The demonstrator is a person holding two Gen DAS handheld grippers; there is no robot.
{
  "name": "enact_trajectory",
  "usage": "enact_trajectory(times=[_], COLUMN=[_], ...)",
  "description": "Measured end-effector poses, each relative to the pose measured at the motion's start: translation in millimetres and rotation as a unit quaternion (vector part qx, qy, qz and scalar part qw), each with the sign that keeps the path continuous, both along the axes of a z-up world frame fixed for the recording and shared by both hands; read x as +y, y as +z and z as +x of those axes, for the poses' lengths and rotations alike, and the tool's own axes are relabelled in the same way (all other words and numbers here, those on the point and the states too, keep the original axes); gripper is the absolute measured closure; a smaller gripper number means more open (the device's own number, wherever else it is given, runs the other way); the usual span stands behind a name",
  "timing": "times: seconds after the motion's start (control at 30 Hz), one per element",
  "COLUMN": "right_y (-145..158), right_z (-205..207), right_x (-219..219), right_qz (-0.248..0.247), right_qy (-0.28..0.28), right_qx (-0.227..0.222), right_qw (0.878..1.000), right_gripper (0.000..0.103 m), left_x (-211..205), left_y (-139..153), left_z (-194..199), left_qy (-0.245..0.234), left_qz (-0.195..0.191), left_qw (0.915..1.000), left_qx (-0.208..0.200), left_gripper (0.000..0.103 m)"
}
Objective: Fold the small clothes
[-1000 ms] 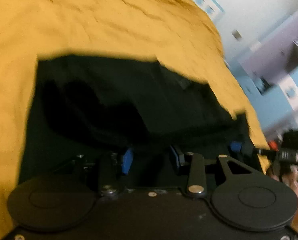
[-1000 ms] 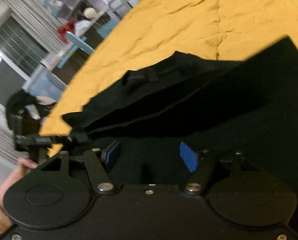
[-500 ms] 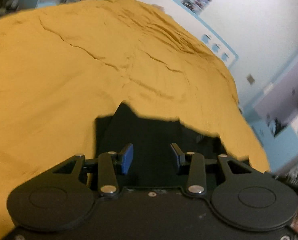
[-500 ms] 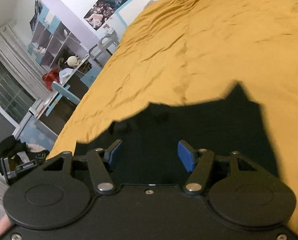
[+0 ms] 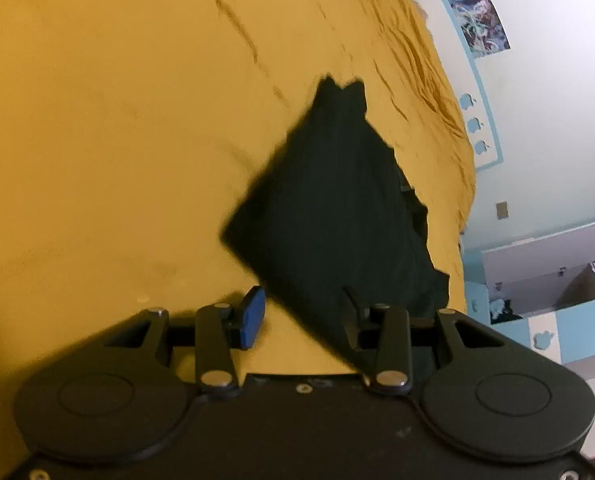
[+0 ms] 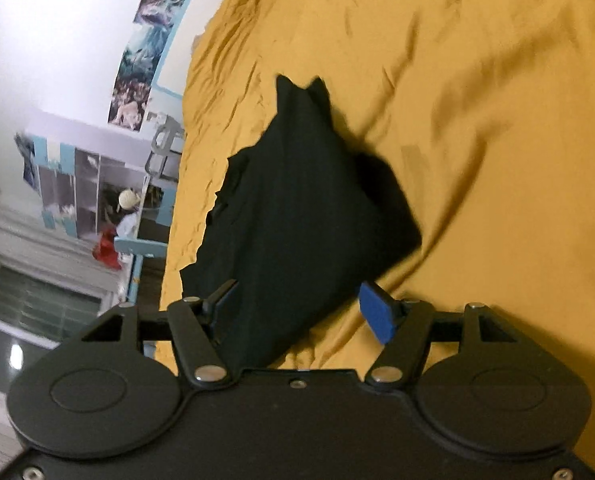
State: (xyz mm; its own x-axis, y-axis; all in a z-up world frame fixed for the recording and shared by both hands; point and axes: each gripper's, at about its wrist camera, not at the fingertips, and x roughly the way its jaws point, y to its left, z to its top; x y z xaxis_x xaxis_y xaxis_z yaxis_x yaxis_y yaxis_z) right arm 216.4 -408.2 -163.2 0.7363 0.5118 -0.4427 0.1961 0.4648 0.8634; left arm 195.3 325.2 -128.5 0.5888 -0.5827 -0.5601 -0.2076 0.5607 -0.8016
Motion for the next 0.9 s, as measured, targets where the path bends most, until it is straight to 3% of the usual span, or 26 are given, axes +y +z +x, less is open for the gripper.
enact_trajectory(times=[0.1, 0.3, 0.5, 0.73, 0.8, 0.83, 0.87, 0.9], right_y=[-16, -18, -26, -32, -32, -31, -30, -30], right_z=[7, 12, 18, 34, 33, 34, 35, 36], right_x=[19, 26, 8, 7, 8, 8, 7, 7], right_qz=[0.031, 0.019, 0.026, 0.022, 0.018, 0.014, 0.008, 0.004], right_qy=[-0.004, -0.044, -0.112, -0.142, -0.141, -0.139, -0.138, -0.135], right_qx=[0.012, 0.008, 0.013, 0.009, 0.008, 0.009, 0.011, 0.015], right_qw=[0.999, 0.999, 0.993, 0.99, 0.99, 0.99, 0.99, 0.991], right_gripper=[0.035, 0.037, 0.037, 0.036, 0.038, 0.051, 0.064, 0.093], left_x=[-27, -36, -46, -56, -57, -57, -58, -58], left_y=[-5, -13, -22, -34, -33, -32, -32, -30], left_z=[-2, -3, 34, 66, 65, 66, 67, 68], left_qy=[0.006, 0.025, 0.049, 0.075, 0.078, 0.077, 0.071, 0.07], left_qz=[0.0, 0.02, 0.033, 0.018, 0.014, 0.017, 0.023, 0.024], left_qw=[0.9999, 0.9991, 0.9979, 0.9968, 0.9966, 0.9966, 0.9969, 0.997], left_qx=[-0.012, -0.027, -0.026, -0.02, -0.024, -0.025, -0.024, -0.023], left_gripper=[0.062, 0.061, 0.061, 0.061, 0.069, 0.077, 0.091, 0.091])
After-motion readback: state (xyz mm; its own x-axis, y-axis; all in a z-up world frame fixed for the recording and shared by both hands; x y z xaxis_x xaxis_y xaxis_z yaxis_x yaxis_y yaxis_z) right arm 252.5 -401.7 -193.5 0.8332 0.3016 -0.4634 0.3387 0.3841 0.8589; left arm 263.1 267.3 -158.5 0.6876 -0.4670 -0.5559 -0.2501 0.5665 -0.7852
